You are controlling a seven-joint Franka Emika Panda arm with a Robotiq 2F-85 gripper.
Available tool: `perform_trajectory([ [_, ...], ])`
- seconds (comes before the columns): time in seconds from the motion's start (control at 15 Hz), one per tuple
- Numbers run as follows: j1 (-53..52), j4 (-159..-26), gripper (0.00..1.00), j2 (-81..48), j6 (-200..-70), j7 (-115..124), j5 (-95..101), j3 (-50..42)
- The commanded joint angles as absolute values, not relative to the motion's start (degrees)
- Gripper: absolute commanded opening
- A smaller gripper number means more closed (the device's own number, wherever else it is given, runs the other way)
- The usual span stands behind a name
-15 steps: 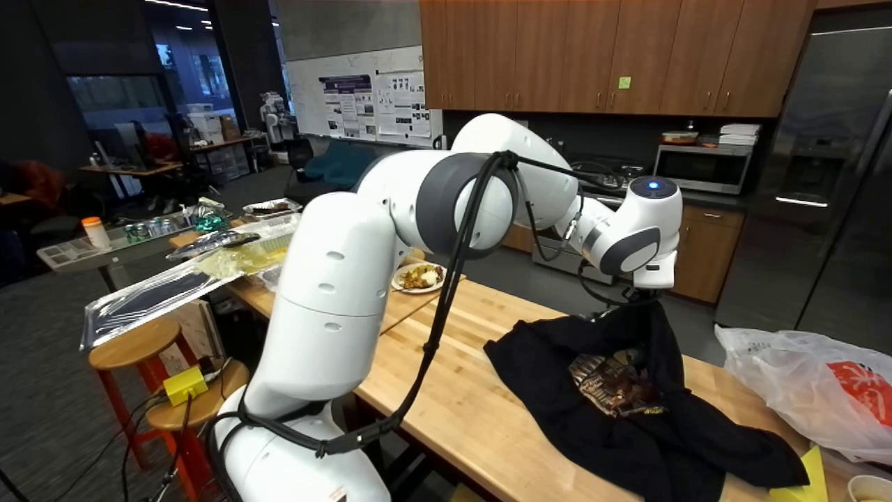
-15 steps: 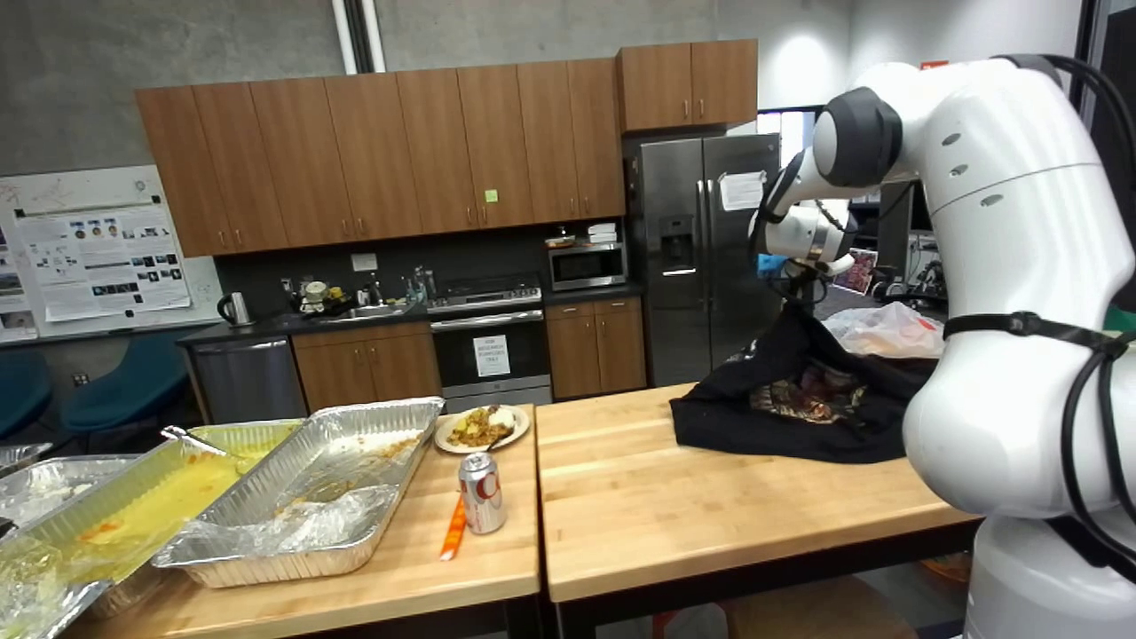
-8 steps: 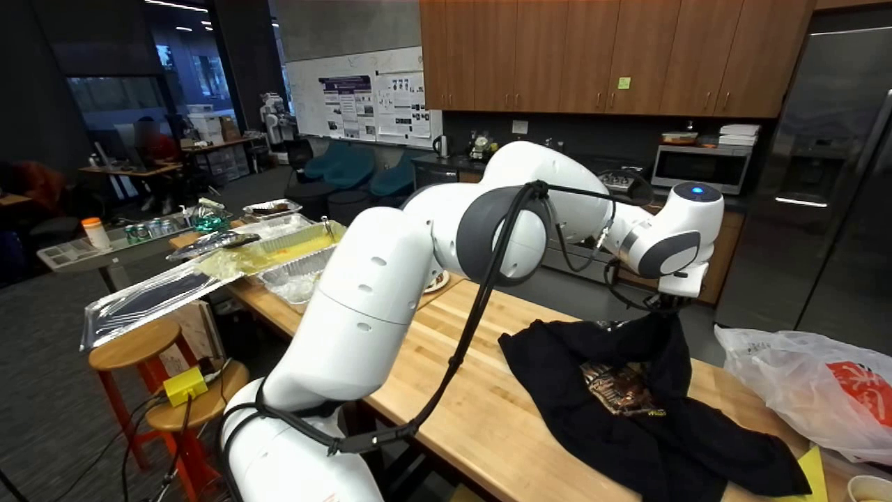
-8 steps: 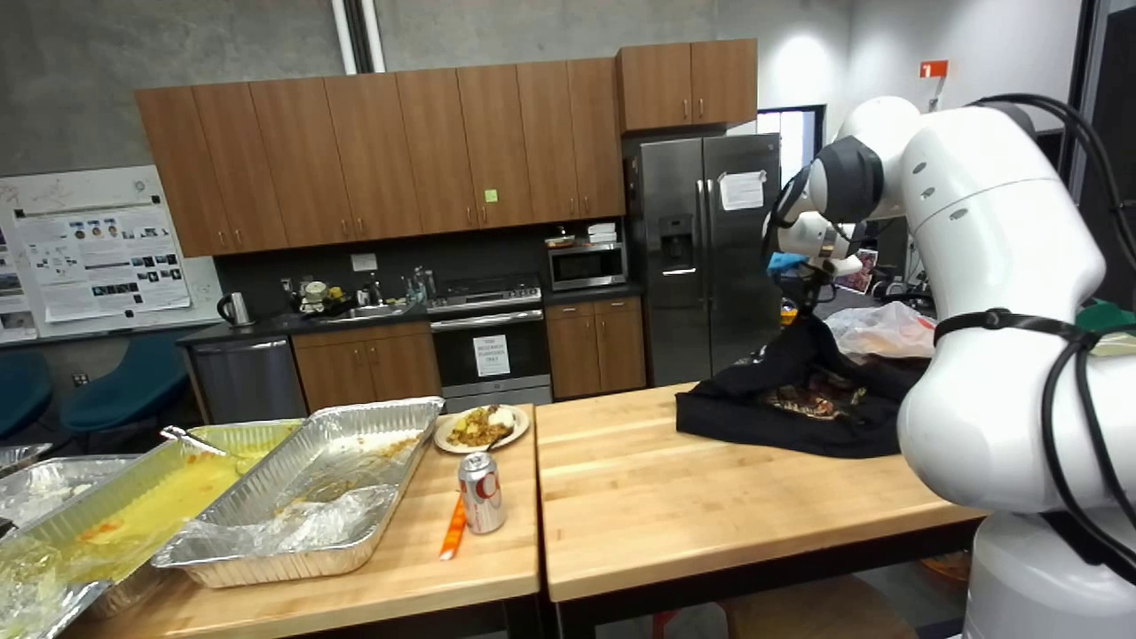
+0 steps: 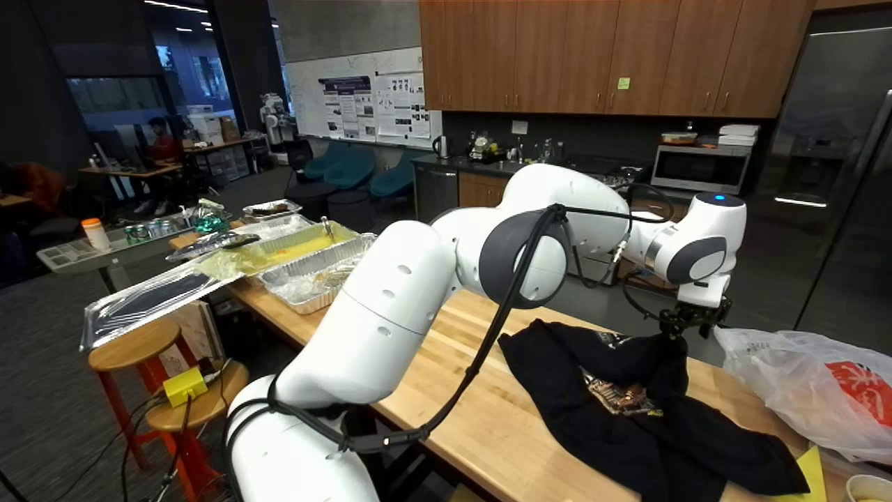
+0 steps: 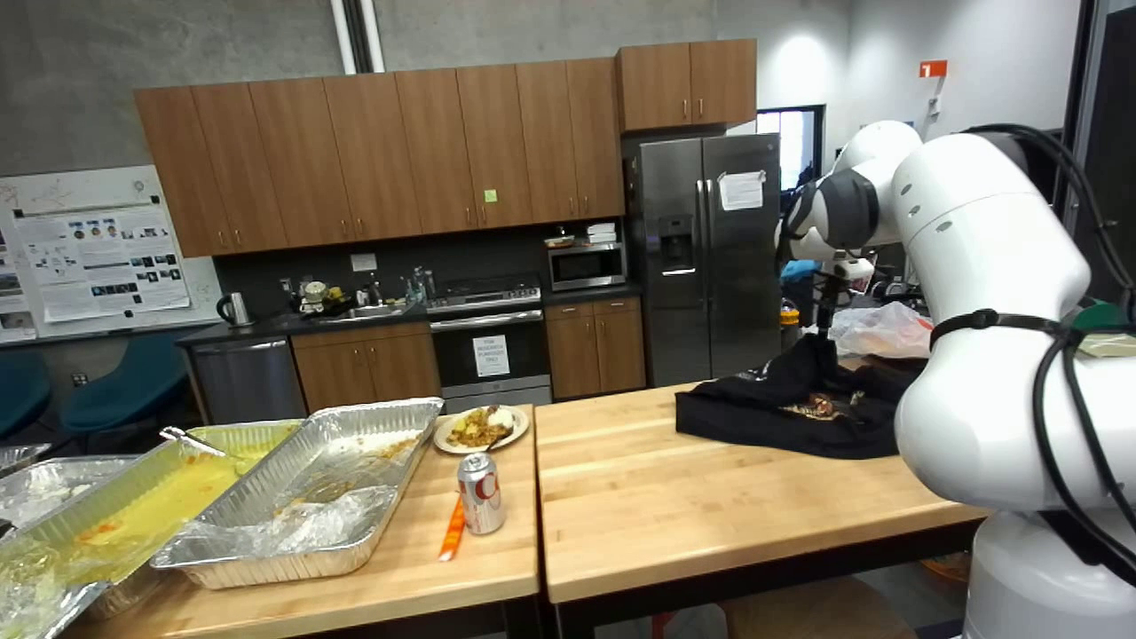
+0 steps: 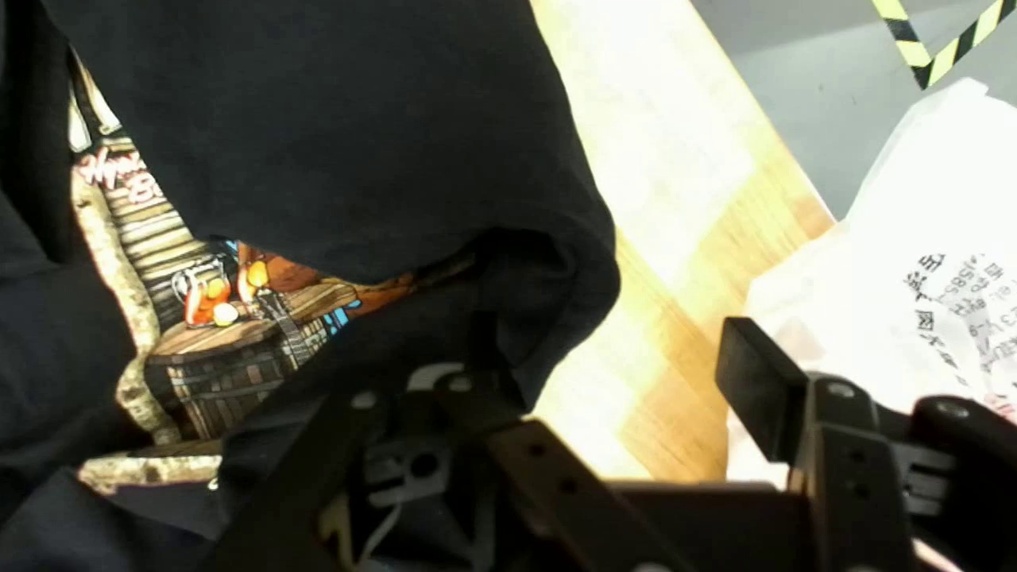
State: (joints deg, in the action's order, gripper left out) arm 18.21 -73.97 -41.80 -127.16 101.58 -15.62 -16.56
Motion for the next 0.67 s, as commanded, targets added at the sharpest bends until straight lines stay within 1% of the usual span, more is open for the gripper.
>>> perform_trajectory([
  [0.0, 16.10, -83.88, 0.99, -33.57, -132.23, 92.04, -13.13, -15.97],
  [0.4, 12.88, -100.22, 1.00, -20.65, -138.22, 73.92, -13.01, -13.00],
  [0.6, 11.16, -109.17, 1.00, -15.36, -140.97, 65.86, -10.17, -13.14],
])
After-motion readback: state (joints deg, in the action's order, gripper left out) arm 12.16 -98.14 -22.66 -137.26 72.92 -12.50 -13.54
